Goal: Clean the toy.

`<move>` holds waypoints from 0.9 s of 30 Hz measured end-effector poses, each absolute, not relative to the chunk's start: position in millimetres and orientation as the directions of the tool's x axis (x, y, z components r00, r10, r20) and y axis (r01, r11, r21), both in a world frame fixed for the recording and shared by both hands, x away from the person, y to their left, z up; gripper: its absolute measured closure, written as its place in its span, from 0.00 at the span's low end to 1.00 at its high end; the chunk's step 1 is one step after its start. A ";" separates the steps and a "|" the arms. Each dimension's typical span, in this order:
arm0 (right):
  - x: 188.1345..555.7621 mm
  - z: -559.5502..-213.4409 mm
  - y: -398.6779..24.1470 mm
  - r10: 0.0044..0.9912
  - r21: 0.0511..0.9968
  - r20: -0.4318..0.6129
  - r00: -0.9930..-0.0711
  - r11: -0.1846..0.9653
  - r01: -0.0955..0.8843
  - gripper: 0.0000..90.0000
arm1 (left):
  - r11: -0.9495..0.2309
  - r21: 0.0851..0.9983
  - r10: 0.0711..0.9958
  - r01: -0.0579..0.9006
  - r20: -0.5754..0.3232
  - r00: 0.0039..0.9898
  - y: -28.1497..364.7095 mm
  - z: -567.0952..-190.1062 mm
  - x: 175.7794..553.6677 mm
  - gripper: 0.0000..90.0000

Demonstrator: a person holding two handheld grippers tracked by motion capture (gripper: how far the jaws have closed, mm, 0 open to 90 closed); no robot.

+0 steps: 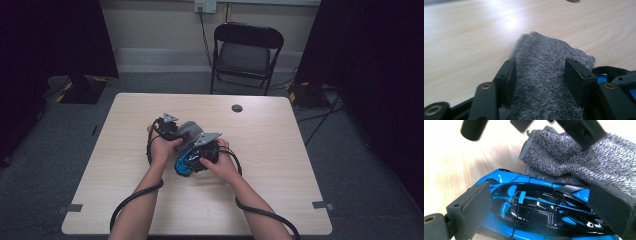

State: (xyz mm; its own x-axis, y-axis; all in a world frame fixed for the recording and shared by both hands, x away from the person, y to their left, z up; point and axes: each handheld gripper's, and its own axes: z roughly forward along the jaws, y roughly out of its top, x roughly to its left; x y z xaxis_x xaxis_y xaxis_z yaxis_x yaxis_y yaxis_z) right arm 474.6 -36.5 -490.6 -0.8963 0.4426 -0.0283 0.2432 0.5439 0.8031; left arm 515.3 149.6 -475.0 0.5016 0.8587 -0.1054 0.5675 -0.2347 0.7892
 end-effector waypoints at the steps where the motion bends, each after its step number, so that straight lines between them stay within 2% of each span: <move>1: 474.6 -490.6 -36.4 0.444 0.803 -0.027 -0.896 0.544 0.245 0.05 | -0.245 0.777 0.852 0.580 -0.114 0.512 147.2 -478.4 516.2 0.49; 3: 474.6 -490.2 -36.2 0.444 0.801 -0.025 -0.895 0.545 0.248 0.05 | -0.281 0.743 0.837 0.607 -0.119 0.533 143.6 -485.8 517.0 0.52; 7: 474.7 -490.0 -35.9 0.445 0.801 -0.026 -0.895 0.545 0.248 0.05 | -0.287 0.745 0.837 0.602 -0.110 0.536 142.4 -491.4 516.8 0.60; 9: 474.5 -490.3 -36.1 0.445 0.802 -0.025 -0.895 0.543 0.248 0.05 | -0.284 0.734 0.835 0.617 -0.128 0.536 141.4 -490.5 515.0 0.72; 12: 474.3 -490.3 -36.0 0.447 0.801 -0.026 -0.894 0.544 0.249 0.05 | -0.312 0.719 0.822 0.621 -0.124 0.556 139.0 -487.9 512.2 0.80; 27: 474.2 -490.7 -36.2 0.451 0.804 -0.025 -0.892 0.539 0.250 0.05 | -0.349 0.721 0.782 0.599 -0.129 0.610 145.5 -485.8 500.1 0.84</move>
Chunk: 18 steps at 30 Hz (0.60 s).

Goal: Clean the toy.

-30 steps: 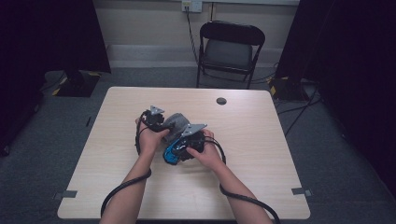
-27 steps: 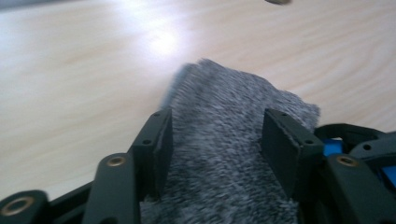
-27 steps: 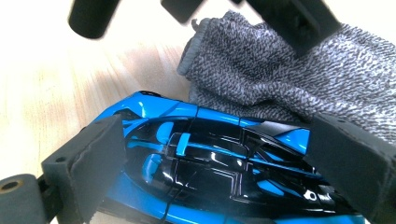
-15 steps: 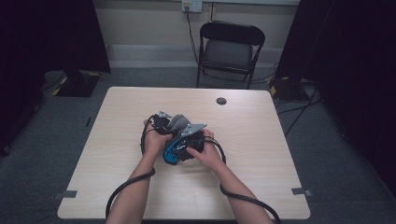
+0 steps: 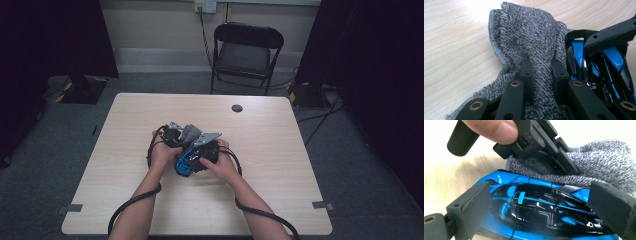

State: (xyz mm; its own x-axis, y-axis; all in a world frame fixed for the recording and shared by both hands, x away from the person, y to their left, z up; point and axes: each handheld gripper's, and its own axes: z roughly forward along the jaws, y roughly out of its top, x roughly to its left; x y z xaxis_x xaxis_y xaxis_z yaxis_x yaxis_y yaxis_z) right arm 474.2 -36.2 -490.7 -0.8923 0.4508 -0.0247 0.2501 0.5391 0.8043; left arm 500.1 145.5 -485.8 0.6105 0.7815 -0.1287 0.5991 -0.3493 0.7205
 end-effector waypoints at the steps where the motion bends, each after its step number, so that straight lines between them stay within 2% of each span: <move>1: 474.2 -490.6 -36.1 0.451 0.804 -0.024 -0.892 0.540 0.251 0.05 | -0.351 0.720 0.780 0.599 -0.129 0.612 146.2 -485.6 499.7 0.84; 18: 473.8 -490.9 -36.0 0.448 0.807 -0.024 -0.893 0.537 0.248 0.05 | -0.369 0.695 0.766 0.618 -0.149 0.625 162.4 -480.7 489.7 0.84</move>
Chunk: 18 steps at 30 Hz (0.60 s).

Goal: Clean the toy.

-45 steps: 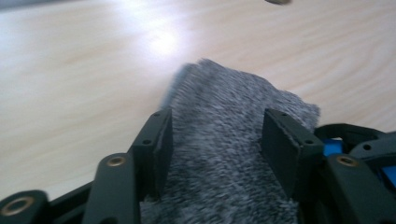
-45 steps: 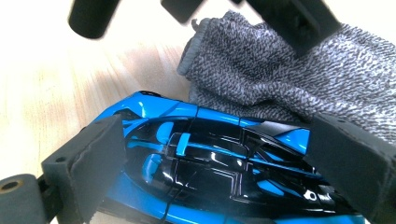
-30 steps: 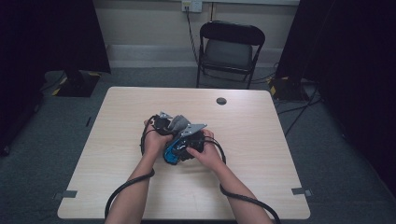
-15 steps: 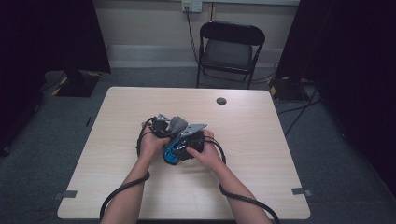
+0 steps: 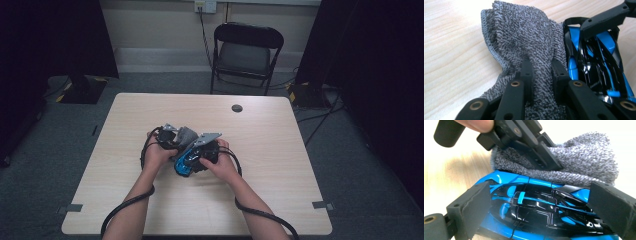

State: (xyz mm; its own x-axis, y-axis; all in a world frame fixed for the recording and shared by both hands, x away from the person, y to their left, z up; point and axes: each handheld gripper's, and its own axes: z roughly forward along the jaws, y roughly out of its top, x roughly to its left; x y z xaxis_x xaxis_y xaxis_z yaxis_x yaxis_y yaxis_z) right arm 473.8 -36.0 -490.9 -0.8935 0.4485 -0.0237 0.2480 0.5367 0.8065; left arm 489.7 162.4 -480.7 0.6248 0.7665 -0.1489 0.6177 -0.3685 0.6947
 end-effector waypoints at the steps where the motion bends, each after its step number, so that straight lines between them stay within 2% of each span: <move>1: 473.7 -491.0 -35.9 0.448 0.807 -0.024 -0.894 0.537 0.247 0.05 | -0.367 0.694 0.766 0.619 -0.151 0.624 163.1 -480.7 489.0 0.84; 18: 472.5 -491.3 -35.1 0.448 0.809 -0.021 -0.894 0.534 0.248 0.05 | -0.366 0.691 0.765 0.623 -0.157 0.624 183.9 -480.5 467.2 0.84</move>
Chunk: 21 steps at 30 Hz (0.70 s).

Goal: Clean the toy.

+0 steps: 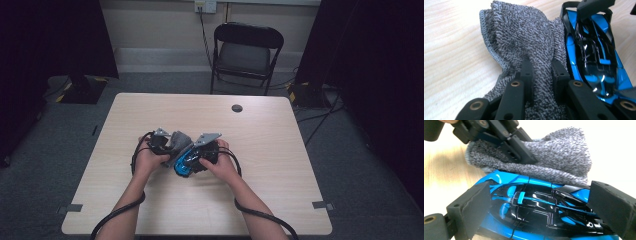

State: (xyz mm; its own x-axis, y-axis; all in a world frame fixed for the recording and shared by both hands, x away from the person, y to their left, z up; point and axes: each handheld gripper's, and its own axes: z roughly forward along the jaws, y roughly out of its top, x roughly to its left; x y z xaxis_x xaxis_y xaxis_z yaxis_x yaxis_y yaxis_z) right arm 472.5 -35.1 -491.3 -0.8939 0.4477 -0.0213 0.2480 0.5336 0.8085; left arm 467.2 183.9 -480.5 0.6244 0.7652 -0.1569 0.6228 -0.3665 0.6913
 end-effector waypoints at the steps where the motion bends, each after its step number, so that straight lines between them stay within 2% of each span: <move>1: 472.3 -491.3 -35.1 0.448 0.809 -0.022 -0.894 0.533 0.248 0.05 | -0.363 0.692 0.767 0.624 -0.158 0.622 184.7 -480.6 465.5 0.84; 21: 471.0 -491.2 -33.7 0.448 0.808 -0.022 -0.894 0.535 0.248 0.05 | -0.342 0.703 0.760 0.623 -0.183 0.623 207.2 -481.8 430.1 0.84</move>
